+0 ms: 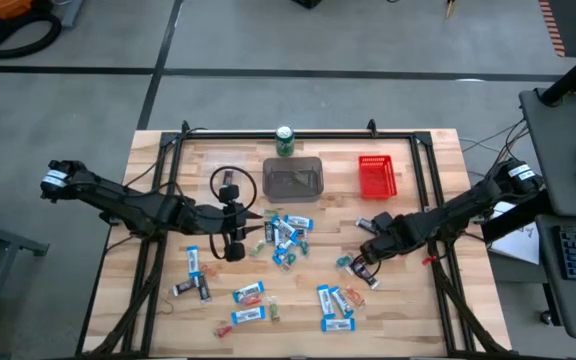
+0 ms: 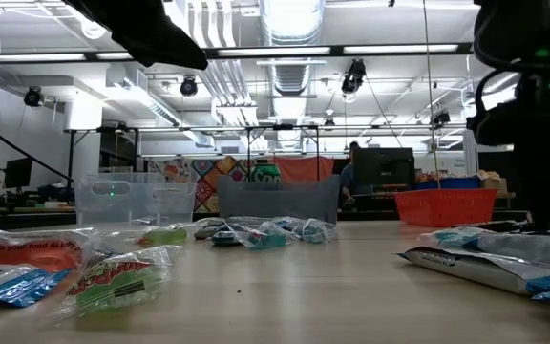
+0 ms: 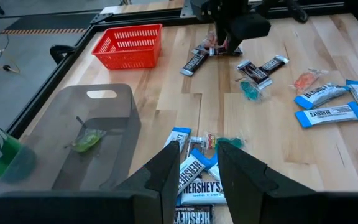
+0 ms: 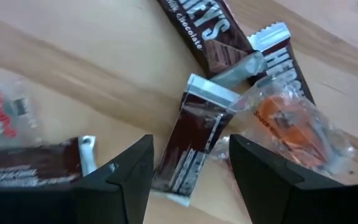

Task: Organize candy in baskets
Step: Put the brown chocolate bar into the transparent bin, then put the orange gummy into the black bin

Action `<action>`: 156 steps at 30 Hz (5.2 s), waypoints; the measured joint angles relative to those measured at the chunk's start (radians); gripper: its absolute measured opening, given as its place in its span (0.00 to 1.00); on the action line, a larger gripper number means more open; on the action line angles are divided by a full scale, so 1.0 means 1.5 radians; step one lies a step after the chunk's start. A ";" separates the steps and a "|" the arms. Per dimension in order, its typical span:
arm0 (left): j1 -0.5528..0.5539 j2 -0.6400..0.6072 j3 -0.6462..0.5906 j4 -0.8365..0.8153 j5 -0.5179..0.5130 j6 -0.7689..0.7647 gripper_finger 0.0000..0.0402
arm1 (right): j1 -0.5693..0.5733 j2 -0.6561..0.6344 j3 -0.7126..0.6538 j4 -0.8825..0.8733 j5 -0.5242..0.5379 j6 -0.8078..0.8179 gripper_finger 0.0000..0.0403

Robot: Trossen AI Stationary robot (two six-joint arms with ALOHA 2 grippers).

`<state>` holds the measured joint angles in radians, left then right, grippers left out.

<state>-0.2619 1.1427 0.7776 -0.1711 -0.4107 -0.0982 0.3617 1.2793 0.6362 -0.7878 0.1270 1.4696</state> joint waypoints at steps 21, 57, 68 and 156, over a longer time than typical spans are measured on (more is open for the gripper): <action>0.000 -0.001 0.000 0.016 0.000 -0.035 0.23 | 0.000 -0.002 -0.050 0.120 0.038 -0.043 0.09; -0.103 -0.280 -0.164 0.189 0.000 -0.203 0.23 | -0.254 0.274 0.255 0.773 0.034 -0.819 0.08; -0.103 -0.363 -0.171 0.171 0.001 -0.199 0.23 | -0.293 0.454 0.500 0.774 0.001 -0.921 0.08; -0.211 0.064 -0.049 -0.367 0.222 -0.372 0.43 | -0.174 0.243 0.491 0.295 0.028 -0.970 0.48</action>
<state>-0.5783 1.2383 0.7043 -0.7210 -0.0782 -0.6563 0.1005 1.6436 1.3731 -0.3454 0.1684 0.0147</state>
